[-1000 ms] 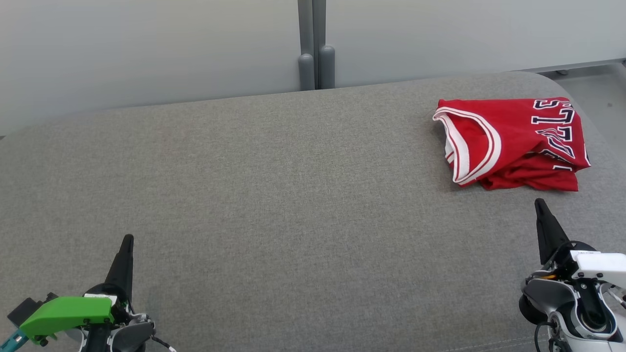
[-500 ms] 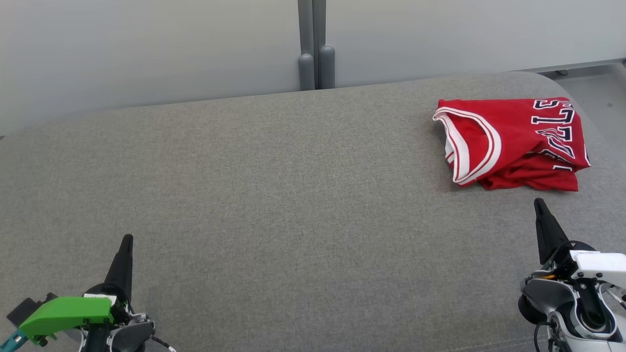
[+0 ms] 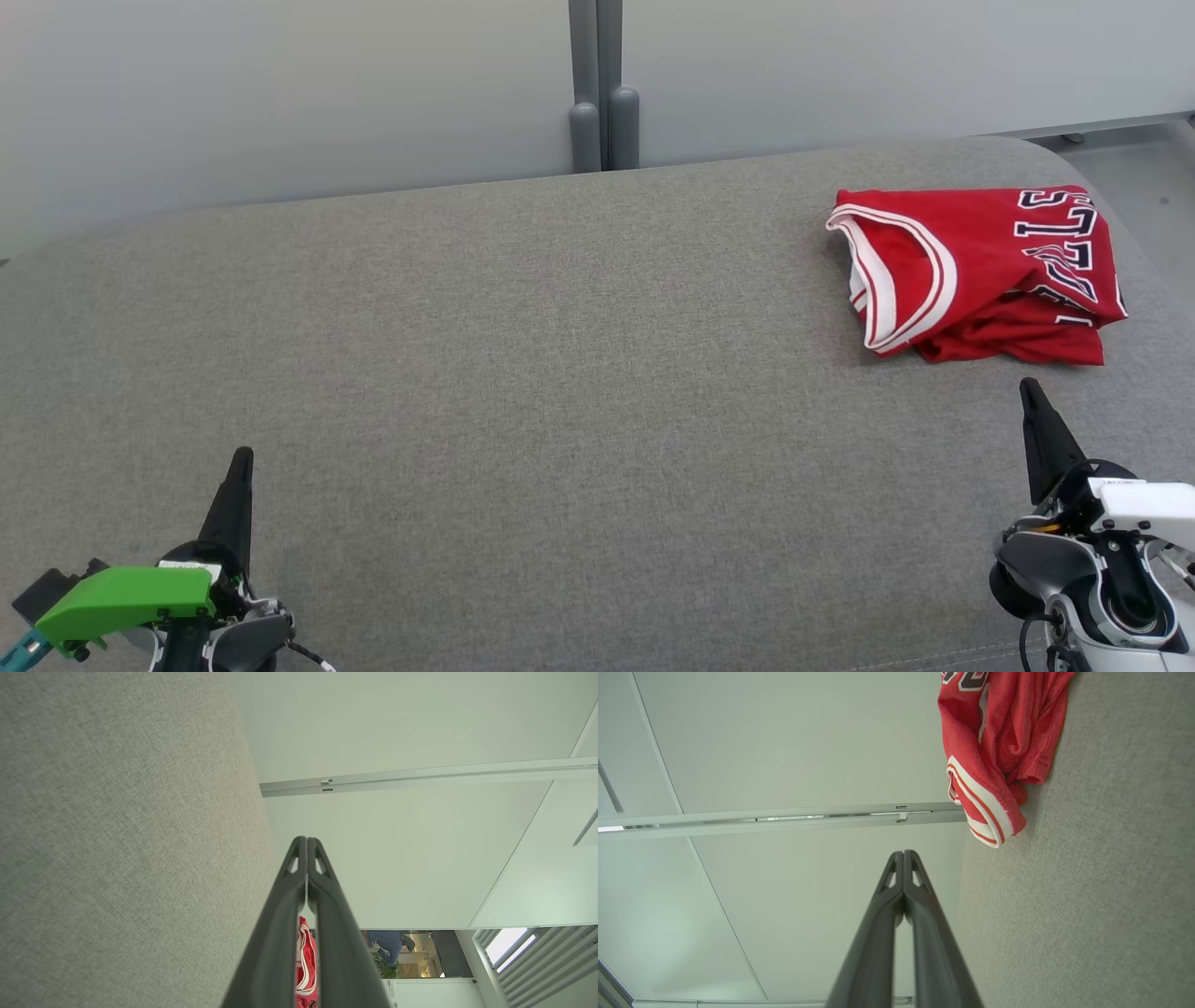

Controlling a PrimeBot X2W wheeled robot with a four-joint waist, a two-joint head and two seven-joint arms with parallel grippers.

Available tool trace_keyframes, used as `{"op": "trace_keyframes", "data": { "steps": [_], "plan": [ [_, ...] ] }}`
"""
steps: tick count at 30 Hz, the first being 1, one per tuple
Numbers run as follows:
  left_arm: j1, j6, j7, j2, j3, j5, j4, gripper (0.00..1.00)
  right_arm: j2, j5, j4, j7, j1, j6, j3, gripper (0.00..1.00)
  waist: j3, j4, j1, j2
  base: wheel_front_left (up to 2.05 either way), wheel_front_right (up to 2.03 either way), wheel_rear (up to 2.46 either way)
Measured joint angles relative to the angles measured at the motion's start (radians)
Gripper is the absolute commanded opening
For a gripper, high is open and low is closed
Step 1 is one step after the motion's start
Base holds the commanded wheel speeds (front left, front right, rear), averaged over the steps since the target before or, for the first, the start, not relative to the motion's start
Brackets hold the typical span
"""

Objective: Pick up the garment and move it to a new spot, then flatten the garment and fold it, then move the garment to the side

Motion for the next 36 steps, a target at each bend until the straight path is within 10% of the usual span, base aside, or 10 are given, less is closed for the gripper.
{"op": "trace_keyframes", "data": {
  "steps": [36],
  "plan": [
    [0.000, 0.000, 0.000, 0.000, 0.003, 0.000, -0.002, 0.00, 0.000, 0.000, -0.001, 0.000, 0.000, 0.000, -0.001, 0.00, 0.000, 0.000, 0.0000, 0.0000, 0.00, 0.00, 0.00]
  ]
}}
